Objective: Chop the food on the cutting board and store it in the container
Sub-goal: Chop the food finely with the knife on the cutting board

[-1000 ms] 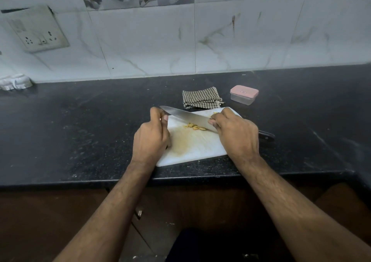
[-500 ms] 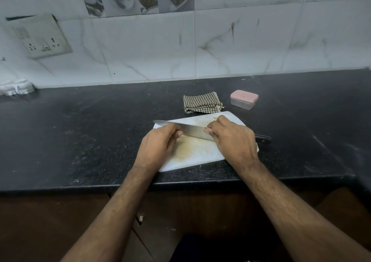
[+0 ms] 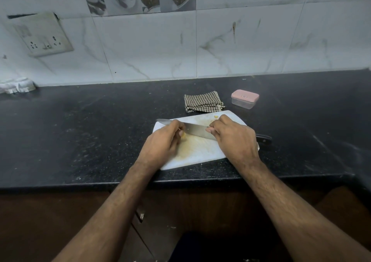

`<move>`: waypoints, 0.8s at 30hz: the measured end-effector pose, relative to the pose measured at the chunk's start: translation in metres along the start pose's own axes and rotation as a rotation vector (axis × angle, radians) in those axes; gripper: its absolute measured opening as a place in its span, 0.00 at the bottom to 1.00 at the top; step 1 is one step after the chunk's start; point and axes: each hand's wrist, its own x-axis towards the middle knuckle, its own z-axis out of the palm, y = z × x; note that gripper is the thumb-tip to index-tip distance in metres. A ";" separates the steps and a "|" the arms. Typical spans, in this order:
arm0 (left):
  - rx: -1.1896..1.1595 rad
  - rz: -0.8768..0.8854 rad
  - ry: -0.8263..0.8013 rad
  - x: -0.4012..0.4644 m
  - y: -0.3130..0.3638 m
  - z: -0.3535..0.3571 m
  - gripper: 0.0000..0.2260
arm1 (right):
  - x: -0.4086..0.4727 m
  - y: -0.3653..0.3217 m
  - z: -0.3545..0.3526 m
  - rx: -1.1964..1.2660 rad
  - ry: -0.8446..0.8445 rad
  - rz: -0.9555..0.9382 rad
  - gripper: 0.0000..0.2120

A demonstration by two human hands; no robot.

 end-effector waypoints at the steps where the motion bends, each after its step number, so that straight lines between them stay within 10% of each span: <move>1: 0.006 -0.001 -0.006 0.000 0.000 0.000 0.04 | 0.000 -0.001 0.000 0.003 -0.007 -0.001 0.14; 24: -0.088 -0.067 -0.024 0.005 -0.003 -0.001 0.08 | 0.000 -0.006 -0.008 0.060 -0.229 0.055 0.15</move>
